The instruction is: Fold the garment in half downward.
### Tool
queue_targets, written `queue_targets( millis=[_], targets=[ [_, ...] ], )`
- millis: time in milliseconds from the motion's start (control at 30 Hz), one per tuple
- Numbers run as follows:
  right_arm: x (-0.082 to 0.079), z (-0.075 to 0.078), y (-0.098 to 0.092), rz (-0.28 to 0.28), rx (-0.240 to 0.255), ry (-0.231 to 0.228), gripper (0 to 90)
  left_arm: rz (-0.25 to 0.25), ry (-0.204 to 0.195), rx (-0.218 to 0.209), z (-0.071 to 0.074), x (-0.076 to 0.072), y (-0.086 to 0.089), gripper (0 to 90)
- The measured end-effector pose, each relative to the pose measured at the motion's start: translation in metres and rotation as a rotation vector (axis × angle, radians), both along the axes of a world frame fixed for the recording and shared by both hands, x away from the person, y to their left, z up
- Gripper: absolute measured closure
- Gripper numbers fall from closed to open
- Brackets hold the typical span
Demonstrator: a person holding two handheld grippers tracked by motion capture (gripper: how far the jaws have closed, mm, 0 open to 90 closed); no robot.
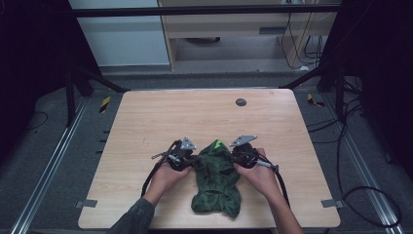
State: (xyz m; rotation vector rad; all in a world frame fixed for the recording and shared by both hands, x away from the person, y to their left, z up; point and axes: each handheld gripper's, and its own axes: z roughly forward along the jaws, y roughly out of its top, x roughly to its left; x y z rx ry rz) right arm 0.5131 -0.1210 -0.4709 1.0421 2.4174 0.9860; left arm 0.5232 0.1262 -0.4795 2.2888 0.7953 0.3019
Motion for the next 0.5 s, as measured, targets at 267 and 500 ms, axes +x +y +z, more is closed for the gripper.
queue_targets(
  millis=[267,500],
  targets=[
    [-0.001,0.005,0.000,0.006,0.005,-0.026,85.0,0.006,-0.018,-0.006,0.005,-0.001,0.000,83.7],
    [-0.002,0.010,0.002,0.008,0.010,-0.051,85.1,0.007,-0.047,-0.013,0.013,-0.003,0.000,83.7]
  ],
)
